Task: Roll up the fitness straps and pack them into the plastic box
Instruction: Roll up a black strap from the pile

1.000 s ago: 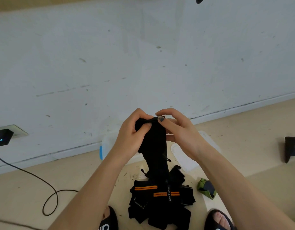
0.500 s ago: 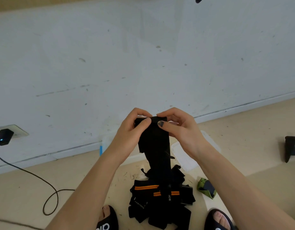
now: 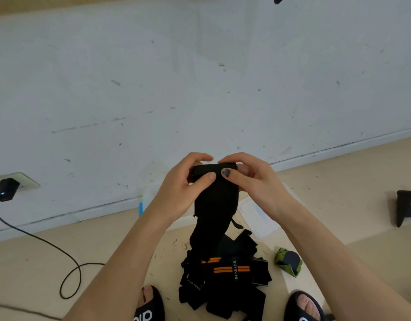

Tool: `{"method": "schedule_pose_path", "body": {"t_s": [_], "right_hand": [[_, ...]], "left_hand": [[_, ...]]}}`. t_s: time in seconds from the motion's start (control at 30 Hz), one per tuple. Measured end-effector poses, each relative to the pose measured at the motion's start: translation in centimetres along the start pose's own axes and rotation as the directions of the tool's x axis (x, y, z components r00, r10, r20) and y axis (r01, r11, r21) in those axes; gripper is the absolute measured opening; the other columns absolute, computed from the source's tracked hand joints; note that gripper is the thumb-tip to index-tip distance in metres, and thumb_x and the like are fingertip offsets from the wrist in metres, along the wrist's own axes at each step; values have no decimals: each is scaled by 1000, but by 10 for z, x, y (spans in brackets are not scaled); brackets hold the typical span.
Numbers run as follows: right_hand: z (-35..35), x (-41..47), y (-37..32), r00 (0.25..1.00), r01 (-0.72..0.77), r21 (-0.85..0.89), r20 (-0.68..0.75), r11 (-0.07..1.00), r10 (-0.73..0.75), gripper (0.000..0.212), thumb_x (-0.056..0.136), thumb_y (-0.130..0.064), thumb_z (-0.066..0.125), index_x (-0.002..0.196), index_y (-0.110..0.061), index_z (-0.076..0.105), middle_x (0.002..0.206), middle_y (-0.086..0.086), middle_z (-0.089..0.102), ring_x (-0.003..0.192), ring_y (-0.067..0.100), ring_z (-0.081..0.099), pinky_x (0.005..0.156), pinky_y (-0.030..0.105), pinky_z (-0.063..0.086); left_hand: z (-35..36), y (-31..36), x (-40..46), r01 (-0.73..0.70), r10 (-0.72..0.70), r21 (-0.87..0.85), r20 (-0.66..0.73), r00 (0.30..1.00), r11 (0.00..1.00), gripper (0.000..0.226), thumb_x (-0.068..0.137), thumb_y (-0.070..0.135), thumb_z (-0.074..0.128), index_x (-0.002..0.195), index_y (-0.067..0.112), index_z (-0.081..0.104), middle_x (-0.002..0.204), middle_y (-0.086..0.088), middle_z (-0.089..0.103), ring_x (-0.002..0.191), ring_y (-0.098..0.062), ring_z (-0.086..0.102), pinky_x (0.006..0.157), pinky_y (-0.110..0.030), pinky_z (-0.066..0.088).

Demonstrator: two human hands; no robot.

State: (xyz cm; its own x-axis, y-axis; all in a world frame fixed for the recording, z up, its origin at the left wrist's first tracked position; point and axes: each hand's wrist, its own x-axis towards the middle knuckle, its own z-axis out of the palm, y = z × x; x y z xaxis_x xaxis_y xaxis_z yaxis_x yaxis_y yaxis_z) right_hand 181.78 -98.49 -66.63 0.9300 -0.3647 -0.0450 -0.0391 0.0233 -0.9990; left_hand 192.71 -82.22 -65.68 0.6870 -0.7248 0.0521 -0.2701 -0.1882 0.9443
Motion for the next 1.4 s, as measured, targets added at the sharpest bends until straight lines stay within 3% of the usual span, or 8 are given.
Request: {"method": "schedule_pose_path", "body": {"t_s": [0.3,0.6,0.73,0.83,0.93,1.03,1.23,1.4], "right_hand": [[4,0,-3,997,-58,-12,44,998,58,16,104,-24,60,118,-21,69,94,9,76,95,23,75,88,35,61],[5,-1,0,1000,-21,127,19,992,19,15,99,-3,64,113,-6,68,92,11,75,89,24,73,87,35,59],[3,-1,0,1000,24,88,-2,996,-24,18,97,0,65,114,-6,70,103,15,75,98,23,73,85,29,59],[3,-2,-1,999,34,62,0,998,-34,22,97,0,66,117,-8,69,107,13,75,102,22,73,86,27,57],[1,0,0,999,-38,20,19,999,37,23,101,-17,66,123,-22,67,105,9,76,104,22,73,96,38,58],[0,1,0,999,-43,-8,-1,999,43,15,101,-21,65,116,-18,70,96,12,75,98,24,74,95,47,60],[1,0,-1,1000,5,74,-5,997,-4,17,99,-7,66,115,-10,68,99,12,75,98,27,75,85,33,60],[0,-1,-4,998,-50,29,51,998,48,18,103,-20,62,120,-17,66,96,6,76,96,22,76,82,31,59]], "left_hand": [[5,-3,-2,-87,88,29,-36,995,996,22,99,8,63,108,28,67,101,13,70,103,-12,67,85,-22,54],[7,1,-3,22,-19,-51,52,998,998,29,104,10,52,112,37,57,92,2,64,87,-23,64,72,-28,53],[5,2,-3,81,-65,-163,98,993,983,25,109,20,42,113,36,61,96,13,64,96,-7,63,91,-24,52],[6,4,-2,72,-64,-180,46,997,981,26,108,15,44,110,32,64,96,16,64,95,-5,63,85,-22,50],[6,5,-2,23,-20,-119,27,999,993,24,105,9,49,111,27,64,103,15,66,101,-1,63,84,-14,48],[5,5,-3,27,-25,-134,12,1000,991,24,104,9,54,121,25,59,107,6,64,96,1,65,78,-13,51],[2,2,-3,44,-41,-71,46,998,996,17,106,18,53,119,25,60,102,12,66,96,1,64,78,-13,51],[3,4,-4,-11,11,-68,9,1000,998,23,104,10,55,116,28,59,99,22,65,97,1,64,79,-14,51]]}}
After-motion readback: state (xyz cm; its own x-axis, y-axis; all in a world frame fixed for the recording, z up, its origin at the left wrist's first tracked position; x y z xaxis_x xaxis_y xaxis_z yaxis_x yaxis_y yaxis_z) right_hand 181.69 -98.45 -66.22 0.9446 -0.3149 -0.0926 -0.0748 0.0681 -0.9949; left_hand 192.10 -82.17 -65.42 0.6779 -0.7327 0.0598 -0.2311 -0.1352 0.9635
